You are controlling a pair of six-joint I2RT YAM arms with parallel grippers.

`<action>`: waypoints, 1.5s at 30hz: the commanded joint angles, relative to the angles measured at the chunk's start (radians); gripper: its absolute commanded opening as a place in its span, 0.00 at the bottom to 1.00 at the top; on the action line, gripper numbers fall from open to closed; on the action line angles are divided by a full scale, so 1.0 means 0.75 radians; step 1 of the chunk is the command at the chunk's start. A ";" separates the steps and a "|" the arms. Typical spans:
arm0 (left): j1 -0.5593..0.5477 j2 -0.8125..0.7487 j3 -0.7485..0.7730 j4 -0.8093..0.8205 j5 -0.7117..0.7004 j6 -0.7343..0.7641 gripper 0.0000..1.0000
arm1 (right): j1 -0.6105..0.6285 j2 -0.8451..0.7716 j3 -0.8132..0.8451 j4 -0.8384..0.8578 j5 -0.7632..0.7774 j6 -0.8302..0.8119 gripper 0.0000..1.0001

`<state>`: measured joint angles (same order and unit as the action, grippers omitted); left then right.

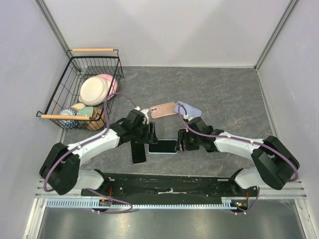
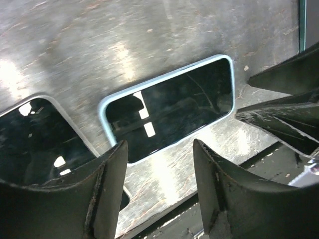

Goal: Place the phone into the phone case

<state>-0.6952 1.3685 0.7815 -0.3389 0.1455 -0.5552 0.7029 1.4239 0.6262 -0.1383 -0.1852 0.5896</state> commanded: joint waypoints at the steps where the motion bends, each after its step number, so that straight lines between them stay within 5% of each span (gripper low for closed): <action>1: 0.199 -0.133 -0.215 0.220 0.284 -0.016 0.63 | -0.021 -0.054 -0.066 -0.047 -0.056 0.034 0.69; 14: 0.252 0.030 -0.224 0.241 0.287 -0.002 0.56 | -0.062 -0.017 -0.139 0.076 -0.178 0.073 0.66; 20: 0.252 0.100 -0.181 0.217 0.278 0.029 0.49 | -0.062 0.087 -0.137 0.150 -0.193 0.083 0.58; 33: 0.170 0.247 -0.101 0.251 0.321 0.014 0.34 | -0.045 0.249 -0.029 0.086 -0.105 0.022 0.19; 45: 0.033 0.294 0.013 0.329 0.342 -0.041 0.31 | -0.090 0.067 0.057 0.033 -0.103 0.012 0.18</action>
<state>-0.5861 1.5562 0.7444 -0.1947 0.2523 -0.5526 0.6430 1.5040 0.6392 -0.1299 -0.3439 0.6357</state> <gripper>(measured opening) 0.315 0.196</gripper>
